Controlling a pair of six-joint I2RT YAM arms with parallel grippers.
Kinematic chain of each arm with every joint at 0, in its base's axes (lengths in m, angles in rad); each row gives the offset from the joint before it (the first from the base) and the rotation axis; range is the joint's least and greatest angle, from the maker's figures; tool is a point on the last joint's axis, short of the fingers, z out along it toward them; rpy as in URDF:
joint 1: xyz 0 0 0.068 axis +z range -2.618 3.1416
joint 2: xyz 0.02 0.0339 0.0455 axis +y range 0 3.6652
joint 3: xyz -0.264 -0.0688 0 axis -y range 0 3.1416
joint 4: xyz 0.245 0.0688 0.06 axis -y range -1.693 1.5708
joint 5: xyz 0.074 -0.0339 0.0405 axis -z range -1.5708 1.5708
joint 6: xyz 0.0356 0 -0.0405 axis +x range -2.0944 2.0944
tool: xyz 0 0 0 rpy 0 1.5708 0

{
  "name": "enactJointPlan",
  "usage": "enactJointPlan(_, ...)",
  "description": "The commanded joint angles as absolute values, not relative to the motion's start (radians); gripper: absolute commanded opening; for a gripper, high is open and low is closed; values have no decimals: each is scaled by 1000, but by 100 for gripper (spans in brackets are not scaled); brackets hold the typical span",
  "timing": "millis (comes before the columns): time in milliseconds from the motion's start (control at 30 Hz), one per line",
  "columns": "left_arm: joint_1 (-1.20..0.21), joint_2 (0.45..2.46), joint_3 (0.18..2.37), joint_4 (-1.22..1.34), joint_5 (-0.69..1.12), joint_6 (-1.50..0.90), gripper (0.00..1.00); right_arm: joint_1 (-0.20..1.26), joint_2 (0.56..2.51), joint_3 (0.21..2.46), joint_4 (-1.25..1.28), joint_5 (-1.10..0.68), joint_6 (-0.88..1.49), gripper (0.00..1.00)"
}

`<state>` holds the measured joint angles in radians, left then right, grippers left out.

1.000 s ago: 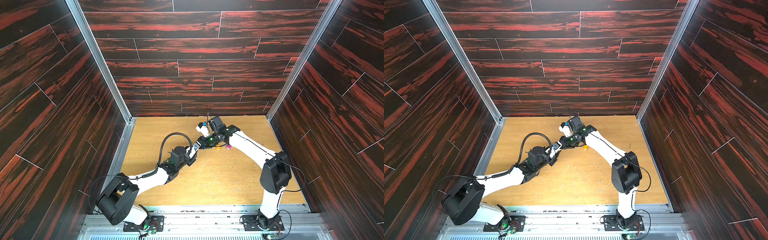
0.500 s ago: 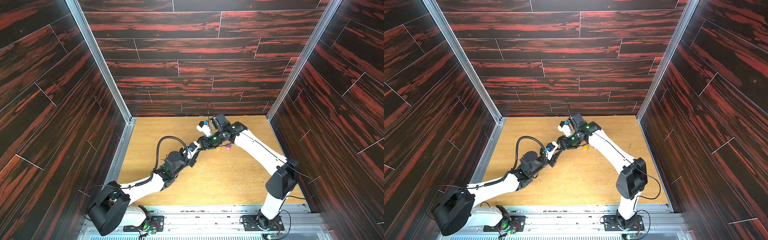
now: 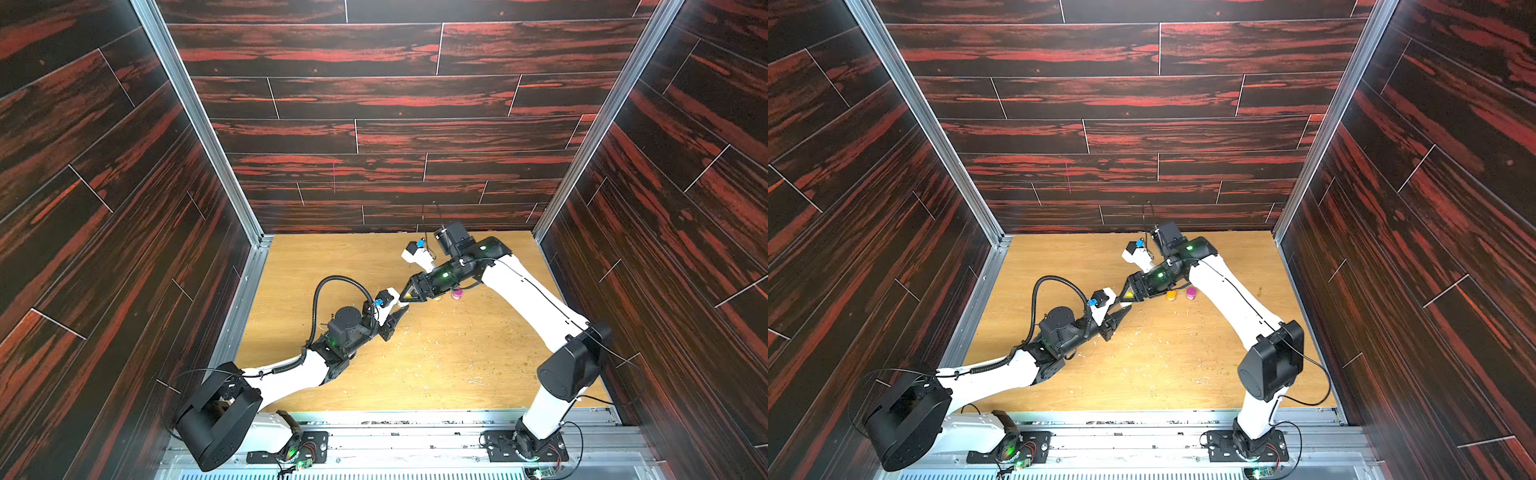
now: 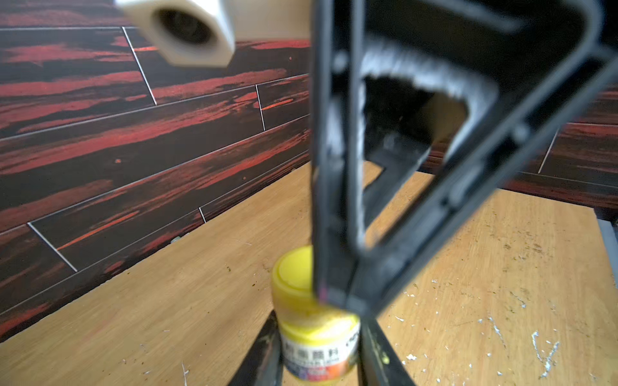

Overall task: Close the paint jar lid
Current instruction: Screw the lid onto the paint jar.

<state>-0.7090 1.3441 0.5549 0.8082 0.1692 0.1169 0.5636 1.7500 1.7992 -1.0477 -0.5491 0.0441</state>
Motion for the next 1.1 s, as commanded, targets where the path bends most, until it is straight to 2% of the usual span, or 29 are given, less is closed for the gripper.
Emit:
enactJointPlan(0, -709, 1351, 551, 823, 203, 100, 22, 543, 1716, 1846, -1118, -583, -47, 66)
enactJointPlan(367, -686, 1350, 590, 780, 341, 33, 22, 541, 1703, 1819, -1154, -548, -306, 66)
enactJointPlan(1067, -667, 1350, 612, 766, 391, 13, 22, 566, 1773, 1783, -1119, -517, -309, 65)
